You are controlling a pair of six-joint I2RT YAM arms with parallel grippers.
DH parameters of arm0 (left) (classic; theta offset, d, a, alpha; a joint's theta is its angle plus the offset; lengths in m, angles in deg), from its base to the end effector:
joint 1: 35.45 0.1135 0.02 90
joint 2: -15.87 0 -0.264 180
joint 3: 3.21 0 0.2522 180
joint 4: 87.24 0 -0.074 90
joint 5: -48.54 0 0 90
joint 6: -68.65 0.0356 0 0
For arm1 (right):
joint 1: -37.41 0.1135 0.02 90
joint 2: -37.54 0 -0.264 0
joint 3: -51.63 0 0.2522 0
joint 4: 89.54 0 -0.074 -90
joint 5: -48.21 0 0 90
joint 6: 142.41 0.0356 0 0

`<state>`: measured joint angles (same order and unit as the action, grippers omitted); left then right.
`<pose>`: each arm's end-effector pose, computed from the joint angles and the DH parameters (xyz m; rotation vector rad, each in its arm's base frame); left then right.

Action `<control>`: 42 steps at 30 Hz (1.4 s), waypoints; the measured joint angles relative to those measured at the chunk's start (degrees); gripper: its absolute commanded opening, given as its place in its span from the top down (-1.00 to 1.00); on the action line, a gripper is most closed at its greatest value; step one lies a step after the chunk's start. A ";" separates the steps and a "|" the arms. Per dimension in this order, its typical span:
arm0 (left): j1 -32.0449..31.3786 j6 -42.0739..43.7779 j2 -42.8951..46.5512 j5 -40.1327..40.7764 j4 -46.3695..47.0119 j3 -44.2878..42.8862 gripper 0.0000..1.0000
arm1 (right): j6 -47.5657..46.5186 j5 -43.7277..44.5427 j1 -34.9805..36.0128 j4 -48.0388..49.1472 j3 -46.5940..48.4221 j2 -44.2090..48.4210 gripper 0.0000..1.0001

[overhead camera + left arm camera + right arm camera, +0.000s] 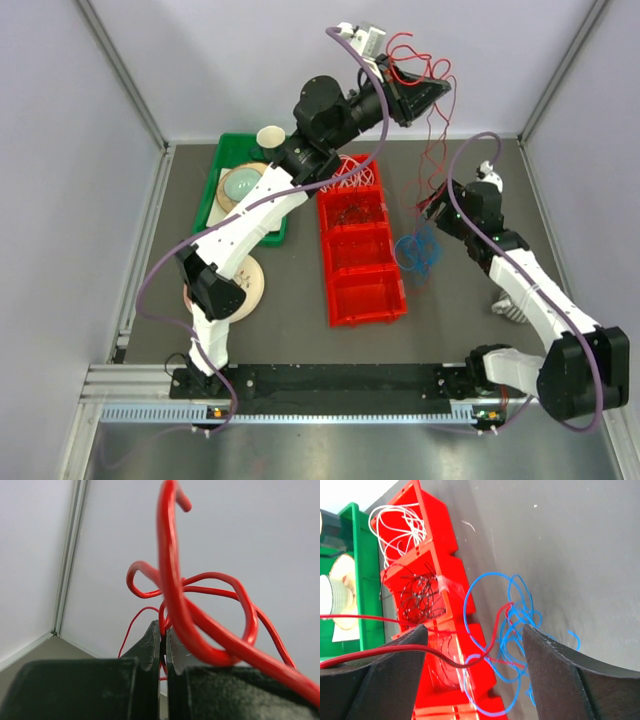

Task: Untangle the cables

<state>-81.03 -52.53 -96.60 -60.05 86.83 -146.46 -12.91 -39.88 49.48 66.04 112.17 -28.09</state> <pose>0.2966 -0.3189 0.5318 0.4678 1.1835 -1.3562 0.2522 0.0527 0.2776 0.5242 2.0608 0.5074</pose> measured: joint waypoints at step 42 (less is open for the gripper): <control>0.00 -0.87 0.85 -0.66 -0.07 4.15 1.00 | -10.93 3.23 3.19 6.43 5.09 -12.11 0.82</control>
<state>-81.03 -53.40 -95.75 -60.70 86.77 -142.31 -23.84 -36.65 52.68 72.47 117.26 -40.19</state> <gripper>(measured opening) 0.036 0.432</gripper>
